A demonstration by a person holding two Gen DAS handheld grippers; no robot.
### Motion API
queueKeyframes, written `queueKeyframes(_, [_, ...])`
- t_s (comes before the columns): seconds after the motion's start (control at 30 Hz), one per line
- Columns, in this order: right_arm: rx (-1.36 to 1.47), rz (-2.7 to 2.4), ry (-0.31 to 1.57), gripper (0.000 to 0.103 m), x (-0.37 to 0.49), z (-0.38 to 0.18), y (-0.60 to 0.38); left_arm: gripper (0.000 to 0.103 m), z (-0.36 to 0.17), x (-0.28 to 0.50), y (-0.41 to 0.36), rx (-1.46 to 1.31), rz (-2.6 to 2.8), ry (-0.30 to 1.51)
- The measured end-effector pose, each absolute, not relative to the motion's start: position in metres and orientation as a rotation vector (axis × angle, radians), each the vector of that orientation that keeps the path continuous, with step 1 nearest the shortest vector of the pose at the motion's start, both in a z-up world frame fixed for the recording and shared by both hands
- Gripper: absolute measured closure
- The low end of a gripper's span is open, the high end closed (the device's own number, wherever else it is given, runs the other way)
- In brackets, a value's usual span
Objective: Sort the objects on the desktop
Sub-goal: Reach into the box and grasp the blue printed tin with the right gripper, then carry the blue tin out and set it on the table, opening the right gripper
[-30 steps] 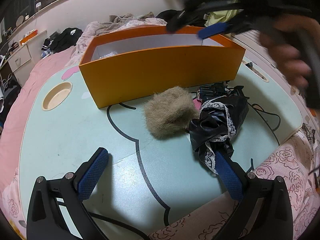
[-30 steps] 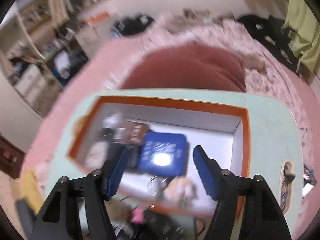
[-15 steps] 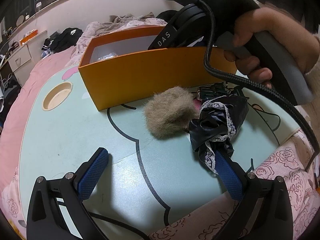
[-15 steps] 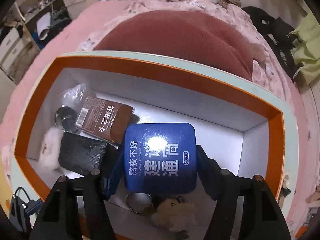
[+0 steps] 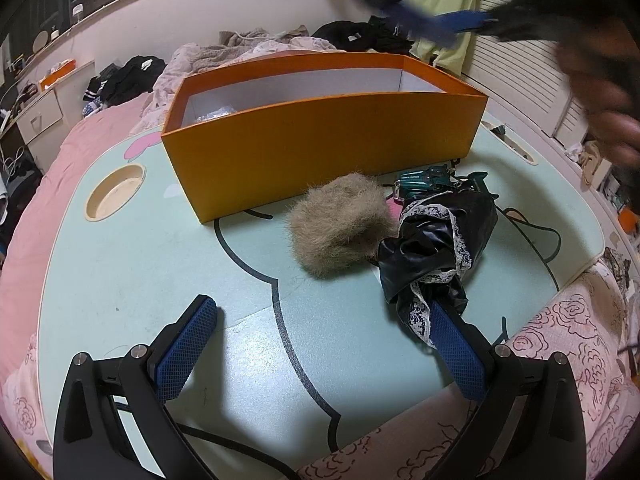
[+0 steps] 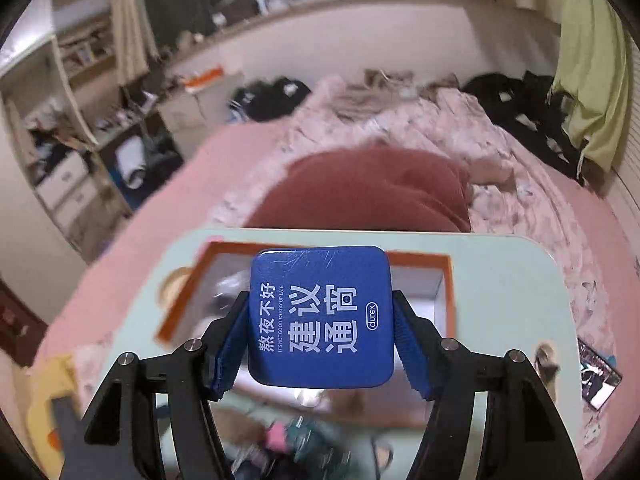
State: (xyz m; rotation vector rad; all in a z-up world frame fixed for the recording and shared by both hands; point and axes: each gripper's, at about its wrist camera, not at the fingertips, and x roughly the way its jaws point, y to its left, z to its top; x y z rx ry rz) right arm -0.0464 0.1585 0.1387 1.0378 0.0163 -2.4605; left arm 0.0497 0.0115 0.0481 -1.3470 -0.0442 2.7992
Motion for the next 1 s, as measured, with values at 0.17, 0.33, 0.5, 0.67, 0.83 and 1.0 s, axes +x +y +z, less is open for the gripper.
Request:
queueKeyframes(0.17, [1.18,-2.509,0.039,0.037,-0.009,0.099,0.186,0.0,0.049,0.05,0.012,-1.347,2.801,-0.045])
queueKeyframes(0.33, [1.329,-2.491,0.003,0.037,-0.003,0.055,0.207,0.0,0.048,0.051,0.012,-1.346,2.802,-0.047])
queueKeyframes(0.5, [1.242,-2.455,-0.063,0.036,-0.009,0.042,0.202,0.0,0.049,0.051,0.012,-1.346,2.803,-0.048])
queueKeyframes(0.67, [1.124,-2.462,-0.151,0.017,0.005,0.045,0.209,0.0,0.049,0.051,0.013,-1.346,2.805,-0.05])
queueKeyframes(0.83, [1.156,-2.45,0.1,0.016,0.038,0.035,0.199,0.0,0.049,0.052,0.013,-1.346,2.812,-0.058])
queueKeyframes(1.0, [1.08,-2.506,0.292,0.0,0.055,0.018,0.188,0.0,0.05,0.053,0.013,-1.346,2.813,-0.058])
